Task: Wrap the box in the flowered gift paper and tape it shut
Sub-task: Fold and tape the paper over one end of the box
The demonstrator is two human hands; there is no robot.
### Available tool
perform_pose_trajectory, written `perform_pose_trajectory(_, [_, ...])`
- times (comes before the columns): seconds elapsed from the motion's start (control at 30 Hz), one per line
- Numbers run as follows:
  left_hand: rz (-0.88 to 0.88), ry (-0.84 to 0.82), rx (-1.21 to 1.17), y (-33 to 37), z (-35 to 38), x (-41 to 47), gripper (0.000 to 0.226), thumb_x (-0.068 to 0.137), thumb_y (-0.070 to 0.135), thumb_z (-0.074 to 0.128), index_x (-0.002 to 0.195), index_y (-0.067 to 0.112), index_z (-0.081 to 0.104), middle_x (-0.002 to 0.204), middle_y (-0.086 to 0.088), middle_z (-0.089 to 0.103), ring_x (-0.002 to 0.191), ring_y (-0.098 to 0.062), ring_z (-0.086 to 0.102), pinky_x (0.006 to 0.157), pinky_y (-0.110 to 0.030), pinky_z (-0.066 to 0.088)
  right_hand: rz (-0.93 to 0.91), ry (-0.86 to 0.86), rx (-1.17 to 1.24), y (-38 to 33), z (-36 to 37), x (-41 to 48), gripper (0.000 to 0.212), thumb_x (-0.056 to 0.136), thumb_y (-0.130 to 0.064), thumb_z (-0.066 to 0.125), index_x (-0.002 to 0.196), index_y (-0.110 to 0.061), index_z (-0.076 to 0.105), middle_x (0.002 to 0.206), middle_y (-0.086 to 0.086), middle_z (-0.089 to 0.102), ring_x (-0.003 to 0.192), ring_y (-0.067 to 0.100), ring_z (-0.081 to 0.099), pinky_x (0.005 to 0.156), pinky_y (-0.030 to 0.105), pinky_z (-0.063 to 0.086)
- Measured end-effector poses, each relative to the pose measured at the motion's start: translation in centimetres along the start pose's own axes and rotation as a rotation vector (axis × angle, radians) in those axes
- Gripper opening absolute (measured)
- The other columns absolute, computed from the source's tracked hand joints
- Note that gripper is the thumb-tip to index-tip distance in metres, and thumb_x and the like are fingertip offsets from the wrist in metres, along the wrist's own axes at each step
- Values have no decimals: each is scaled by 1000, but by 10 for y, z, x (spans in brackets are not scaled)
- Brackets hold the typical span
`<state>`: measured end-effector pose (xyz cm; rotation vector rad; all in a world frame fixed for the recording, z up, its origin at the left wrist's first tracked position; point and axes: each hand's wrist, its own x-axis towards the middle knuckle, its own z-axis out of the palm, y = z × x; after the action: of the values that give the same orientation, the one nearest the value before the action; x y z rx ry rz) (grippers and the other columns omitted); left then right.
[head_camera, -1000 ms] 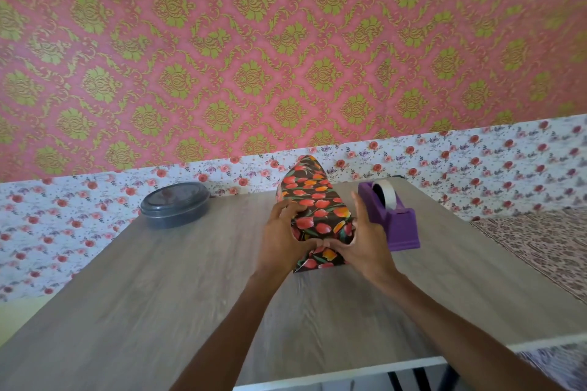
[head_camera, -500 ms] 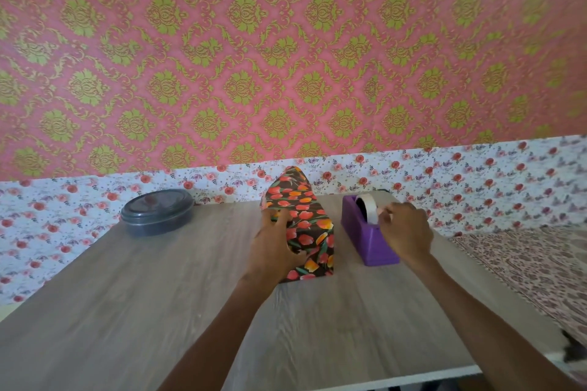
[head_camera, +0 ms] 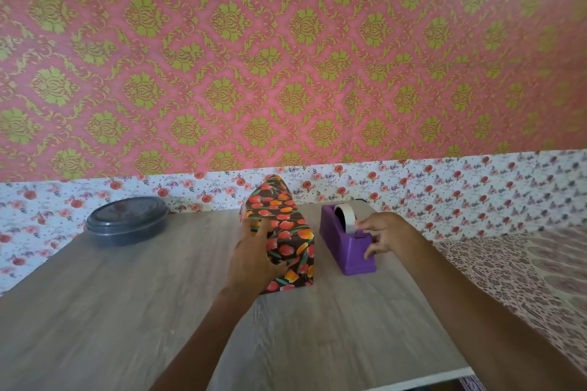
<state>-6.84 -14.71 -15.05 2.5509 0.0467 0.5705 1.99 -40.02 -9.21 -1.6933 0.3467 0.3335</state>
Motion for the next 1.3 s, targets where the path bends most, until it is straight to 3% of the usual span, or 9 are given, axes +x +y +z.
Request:
perform_pose_trajectory(0.1, [-3, 5, 0, 0, 0, -1, 91, 66, 47, 85, 138, 26, 34, 146, -2, 27, 127, -25, 50, 101, -42, 50, -63, 9, 46, 5, 4, -6, 11, 90, 6, 60, 82, -1, 56, 89, 13, 57, 76, 25, 54, 63, 47, 53])
perform_pose_trajectory(0.2, [-2, 11, 5, -2, 0, -1, 93, 65, 48, 85, 139, 26, 33, 146, -3, 27, 126, -26, 51, 100, -41, 51, -106, 74, 225, 21, 5, -1, 11, 87, 4, 56, 79, -4, 57, 97, 13, 65, 84, 22, 54, 73, 40, 49])
perform_pose_trajectory(0.33, [6, 13, 8, -1, 0, -1, 91, 66, 47, 85, 138, 25, 33, 146, -3, 28, 126, -25, 51, 101, -40, 50, -145, 122, 449, 43, 3, 3, 9, 86, 2, 57, 79, -3, 58, 89, 11, 62, 91, 24, 56, 91, 40, 50])
perform_pose_trajectory(0.47, [7, 13, 9, -1, -1, -2, 92, 67, 46, 85, 140, 25, 33, 147, -2, 27, 125, -24, 52, 100, -39, 51, -207, 109, 481, 59, -1, 10, 10, 86, 4, 60, 77, 0, 61, 85, 13, 61, 82, 22, 57, 81, 34, 53])
perform_pose_trajectory(0.67, [6, 2, 8, 1, -3, -2, 90, 69, 45, 84, 141, 25, 33, 149, -3, 26, 127, -24, 50, 100, -37, 49, -252, 149, 314, 68, -4, 24, 13, 79, 5, 72, 89, 2, 64, 96, 17, 66, 86, 27, 69, 73, 31, 60])
perform_pose_trajectory(0.97, [20, 10, 17, -4, -1, -1, 89, 68, 49, 83, 139, 26, 34, 146, -1, 29, 122, -22, 53, 97, -36, 52, -363, 401, -126, 87, -4, 28, 8, 76, -10, 78, 72, -5, 73, 77, 12, 74, 79, 25, 73, 81, 44, 60])
perform_pose_trajectory(1.1, [26, 44, 19, -12, 1, -1, 83, 66, 56, 81, 132, 31, 37, 140, 3, 35, 115, -23, 57, 91, -41, 56, -605, 620, -316, 95, 12, -7, 7, 85, -17, 73, 86, -12, 78, 83, 2, 75, 79, 19, 70, 73, 25, 51])
perform_pose_trajectory(1.13, [24, 50, 9, -14, 2, -1, 81, 65, 56, 81, 129, 33, 38, 138, 4, 37, 113, -23, 57, 91, -42, 56, -649, 579, -272, 96, 20, -20, 5, 86, -16, 73, 86, -13, 78, 81, 1, 74, 75, 17, 70, 69, 25, 52])
perform_pose_trajectory(1.3, [30, 78, -23, -20, 4, -2, 76, 64, 55, 82, 124, 37, 39, 135, 8, 38, 112, -21, 56, 90, -45, 55, -572, -56, 126, 98, 71, -75, 6, 86, -6, 72, 89, -9, 76, 76, 14, 72, 55, 12, 59, 50, 25, 52])
